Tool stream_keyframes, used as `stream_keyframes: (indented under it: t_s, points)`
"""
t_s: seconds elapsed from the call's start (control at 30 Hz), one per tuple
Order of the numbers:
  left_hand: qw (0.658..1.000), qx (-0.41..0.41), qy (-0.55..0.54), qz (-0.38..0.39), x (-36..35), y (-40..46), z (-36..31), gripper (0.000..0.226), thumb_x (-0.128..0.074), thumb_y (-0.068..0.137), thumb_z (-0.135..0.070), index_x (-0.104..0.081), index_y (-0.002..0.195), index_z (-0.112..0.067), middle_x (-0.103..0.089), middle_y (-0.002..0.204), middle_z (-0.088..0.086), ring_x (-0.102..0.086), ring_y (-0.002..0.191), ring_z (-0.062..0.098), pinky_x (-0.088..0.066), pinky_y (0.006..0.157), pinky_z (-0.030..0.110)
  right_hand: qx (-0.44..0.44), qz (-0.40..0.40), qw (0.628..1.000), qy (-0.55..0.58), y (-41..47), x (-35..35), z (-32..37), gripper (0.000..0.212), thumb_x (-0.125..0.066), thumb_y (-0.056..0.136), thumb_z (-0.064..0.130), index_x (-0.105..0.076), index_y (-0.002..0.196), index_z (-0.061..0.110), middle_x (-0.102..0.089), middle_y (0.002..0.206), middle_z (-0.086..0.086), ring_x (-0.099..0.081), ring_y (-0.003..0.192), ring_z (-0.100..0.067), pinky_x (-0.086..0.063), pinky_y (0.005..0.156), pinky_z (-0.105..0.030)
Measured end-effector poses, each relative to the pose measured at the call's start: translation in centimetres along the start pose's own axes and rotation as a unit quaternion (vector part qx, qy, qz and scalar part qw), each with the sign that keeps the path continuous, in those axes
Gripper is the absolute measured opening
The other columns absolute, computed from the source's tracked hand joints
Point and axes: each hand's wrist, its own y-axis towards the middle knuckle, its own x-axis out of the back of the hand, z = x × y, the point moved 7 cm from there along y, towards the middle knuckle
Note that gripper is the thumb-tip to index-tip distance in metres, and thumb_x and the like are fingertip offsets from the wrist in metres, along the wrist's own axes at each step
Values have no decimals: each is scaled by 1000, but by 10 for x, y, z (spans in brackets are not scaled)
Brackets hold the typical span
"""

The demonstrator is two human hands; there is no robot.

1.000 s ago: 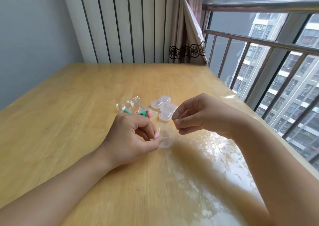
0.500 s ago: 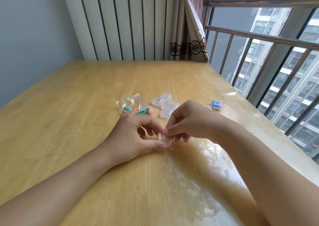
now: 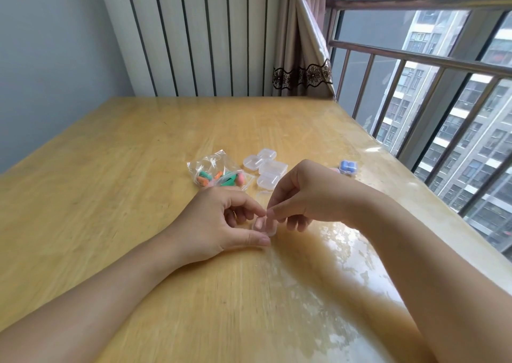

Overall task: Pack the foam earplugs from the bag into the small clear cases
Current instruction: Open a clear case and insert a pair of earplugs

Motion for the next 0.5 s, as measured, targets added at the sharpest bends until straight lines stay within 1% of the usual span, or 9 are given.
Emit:
stream_keyframes:
  t_s: [0.03,0.1,0.2,0.27,0.3,0.37,0.4,0.43,0.5]
  points:
    - [1000,8,-7,4,1,-1,1,35,-94,61,-28,-80,92,-28,-63,76,-7,-54,71,-1,-48,70,19,1,3,1000,10,-1,3,0,12,-86,77,20,-79,83,12,-79,79,-12,-72,68,-18,-60,65,-30]
    - [999,21,-32,18,2,-1,4,27,-89,70,-28,-80,95,-28,-64,74,-11,-56,69,-2,-50,73,18,-1,12,1000,26,-3,5,-1,21,-91,72,22,-79,86,13,-79,80,-14,-72,68,-18,-55,63,-24]
    - [999,19,-35,23,1,-1,5,13,-80,82,-25,-79,94,-29,-66,73,-10,-57,67,1,-49,77,13,-2,29,999,13,-3,-1,-1,28,-94,67,31,-79,85,16,-79,81,-11,-72,70,-17,-58,66,-26]
    - [1000,13,-19,20,0,-1,3,9,-77,85,-25,-78,93,-29,-66,73,-7,-55,65,1,-44,77,5,1,25,1000,9,-1,-3,-1,28,-94,65,33,-79,82,16,-79,79,-8,-72,68,-14,-58,66,-26]
    - [1000,11,-17,20,-1,-1,3,8,-77,86,-26,-78,93,-29,-65,73,-7,-54,65,1,-45,76,6,1,21,1000,9,-1,-3,-1,27,-94,66,32,-80,82,16,-79,79,-9,-71,67,-13,-57,65,-25]
    - [1000,10,-20,15,-3,-1,4,9,-78,84,-28,-78,93,-27,-63,72,-6,-52,65,1,-50,76,21,0,17,1000,6,1,-4,-3,23,-94,69,28,-80,81,15,-79,79,-11,-71,66,-13,-58,65,-25]
    - [1000,9,-19,9,-3,-1,5,9,-79,83,-28,-77,92,-26,-63,72,-5,-52,65,2,-51,75,25,1,14,1000,1,2,-4,-3,19,-93,71,26,-80,81,15,-79,79,-12,-70,66,-13,-59,65,-26]
    - [1000,8,-19,3,-3,-1,5,9,-79,83,-28,-77,91,-25,-63,73,-2,-53,65,4,-50,72,24,4,12,1000,-4,3,-4,-4,16,-91,72,23,-81,80,15,-79,78,-13,-69,65,-13,-59,65,-26]
    - [1000,6,-24,-3,-3,-1,6,9,-79,83,-27,-77,91,-25,-65,76,4,-54,66,8,-49,66,18,9,5,1000,-13,5,-3,-4,9,-88,76,18,-80,80,14,-78,78,-15,-67,63,-13,-57,61,-24]
